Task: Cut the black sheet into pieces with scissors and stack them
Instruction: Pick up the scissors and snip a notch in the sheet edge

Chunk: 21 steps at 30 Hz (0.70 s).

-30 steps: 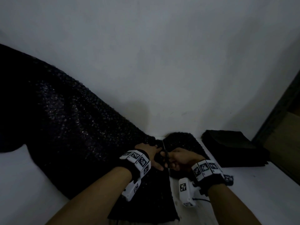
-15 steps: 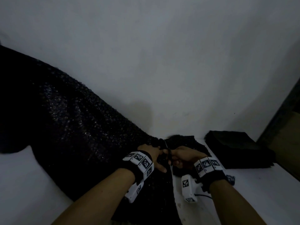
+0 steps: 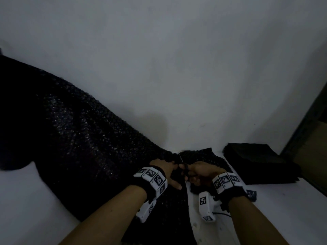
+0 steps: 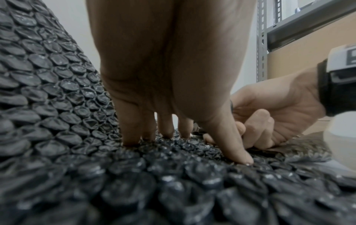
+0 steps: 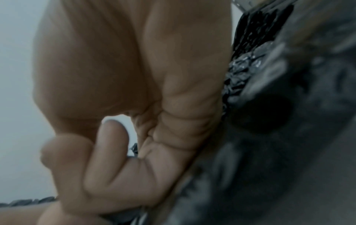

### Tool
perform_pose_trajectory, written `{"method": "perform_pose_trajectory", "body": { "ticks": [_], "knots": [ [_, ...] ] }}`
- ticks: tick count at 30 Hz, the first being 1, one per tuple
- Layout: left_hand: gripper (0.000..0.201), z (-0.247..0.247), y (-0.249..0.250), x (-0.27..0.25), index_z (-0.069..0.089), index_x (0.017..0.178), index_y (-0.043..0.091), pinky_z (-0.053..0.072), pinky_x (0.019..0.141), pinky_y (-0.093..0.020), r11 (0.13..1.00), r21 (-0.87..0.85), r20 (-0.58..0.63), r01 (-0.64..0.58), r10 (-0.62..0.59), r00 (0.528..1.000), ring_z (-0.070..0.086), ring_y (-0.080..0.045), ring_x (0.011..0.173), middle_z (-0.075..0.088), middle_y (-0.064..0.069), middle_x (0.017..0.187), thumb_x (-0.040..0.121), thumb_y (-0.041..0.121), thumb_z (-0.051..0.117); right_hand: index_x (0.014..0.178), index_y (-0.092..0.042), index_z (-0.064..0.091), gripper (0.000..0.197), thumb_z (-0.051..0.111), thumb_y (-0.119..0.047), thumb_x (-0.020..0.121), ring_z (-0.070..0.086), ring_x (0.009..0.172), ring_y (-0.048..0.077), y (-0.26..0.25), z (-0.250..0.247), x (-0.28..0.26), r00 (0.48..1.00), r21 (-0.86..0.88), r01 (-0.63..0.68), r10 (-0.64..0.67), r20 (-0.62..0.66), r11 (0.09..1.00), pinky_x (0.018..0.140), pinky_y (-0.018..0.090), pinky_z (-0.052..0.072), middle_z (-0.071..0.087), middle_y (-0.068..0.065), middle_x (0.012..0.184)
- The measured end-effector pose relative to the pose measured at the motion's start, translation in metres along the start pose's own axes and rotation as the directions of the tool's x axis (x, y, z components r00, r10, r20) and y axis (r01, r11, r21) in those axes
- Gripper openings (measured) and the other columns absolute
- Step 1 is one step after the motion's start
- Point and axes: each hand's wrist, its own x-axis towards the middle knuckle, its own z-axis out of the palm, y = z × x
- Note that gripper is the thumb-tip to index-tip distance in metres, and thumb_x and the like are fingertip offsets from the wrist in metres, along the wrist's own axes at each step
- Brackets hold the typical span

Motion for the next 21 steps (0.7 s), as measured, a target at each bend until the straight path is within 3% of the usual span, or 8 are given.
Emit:
{"method": "perform_pose_trajectory", "body": {
  "ticks": [8,14,18,21],
  "knots": [
    [0.091,0.0,-0.001,0.0,0.036,0.15,0.03,0.047,0.102,-0.042,1.0,0.018,-0.008,-0.005,0.005,1.0,0.052,-0.03,0.127,0.044,-0.004,0.152,0.077,0.077,0.061,0.074,-0.006,0.062,0.034,0.065,-0.033,0.096,0.036,0.04,0.009,-0.003,-0.001,0.004,1.0,0.015,0.006,-0.006,-0.014,1.0,0.043,0.021,0.027,0.052,0.001,0.051],
    [0.091,-0.001,0.0,-0.004,0.03,0.153,0.029,0.044,0.106,-0.044,1.0,0.006,-0.01,-0.017,0.017,1.0,0.047,-0.031,0.133,0.035,-0.002,0.158,0.08,0.073,0.061,0.07,-0.01,0.06,0.036,0.058,-0.028,0.101,0.036,0.036,0.006,-0.004,-0.008,-0.002,0.993,-0.023,0.094,-0.095,-0.072,0.995,0.04,0.018,0.027,0.053,-0.003,0.047],
    [0.092,-0.001,0.001,-0.005,0.028,0.155,0.028,0.04,0.11,-0.042,1.0,-0.005,-0.012,-0.02,0.02,1.0,0.042,-0.029,0.137,0.03,-0.001,0.16,0.081,0.071,0.062,0.078,-0.007,0.062,0.035,0.063,-0.037,0.096,0.037,0.041,0.006,0.001,-0.007,-0.006,0.996,0.024,0.088,-0.088,0.017,0.996,0.042,0.018,0.029,0.057,-0.002,0.056],
    [0.094,0.001,0.001,-0.003,0.024,0.156,0.028,0.037,0.112,-0.038,1.0,-0.013,-0.01,-0.01,0.01,1.0,0.039,-0.028,0.139,0.028,-0.001,0.162,0.082,0.071,0.062,0.091,-0.004,0.065,0.035,0.07,-0.038,0.086,0.039,0.043,0.006,0.005,-0.007,-0.009,0.991,0.182,0.113,-0.123,0.046,0.977,0.041,0.017,0.031,0.06,0.005,0.07]
  ]
}}
